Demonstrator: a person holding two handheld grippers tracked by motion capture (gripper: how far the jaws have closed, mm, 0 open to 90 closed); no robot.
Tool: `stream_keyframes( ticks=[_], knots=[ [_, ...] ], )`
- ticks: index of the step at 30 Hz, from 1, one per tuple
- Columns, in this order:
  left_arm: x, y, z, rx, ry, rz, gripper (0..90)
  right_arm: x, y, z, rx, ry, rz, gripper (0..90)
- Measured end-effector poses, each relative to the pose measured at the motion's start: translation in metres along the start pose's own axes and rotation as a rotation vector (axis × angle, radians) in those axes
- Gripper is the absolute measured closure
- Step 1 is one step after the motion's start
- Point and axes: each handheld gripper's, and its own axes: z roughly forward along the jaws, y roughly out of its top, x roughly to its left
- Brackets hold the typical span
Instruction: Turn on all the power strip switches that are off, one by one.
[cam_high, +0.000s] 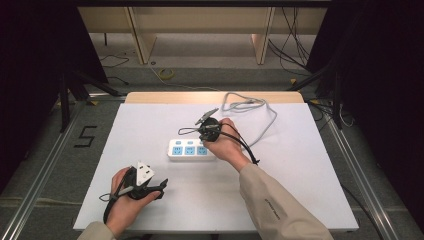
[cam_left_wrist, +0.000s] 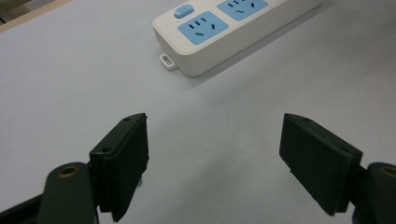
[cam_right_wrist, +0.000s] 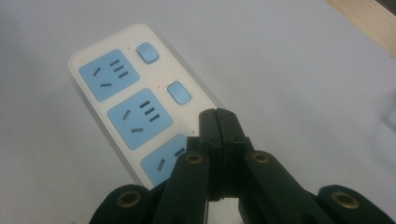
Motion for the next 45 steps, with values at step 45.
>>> stream_keyframes(
  ticks=[45],
  knots=[
    [0.0, 0.0, 0.0, 0.001, -0.004, 0.001, 23.9, -0.003, 0.001, 0.027, 0.033, -0.01, 0.046, 90.0]
  ],
)
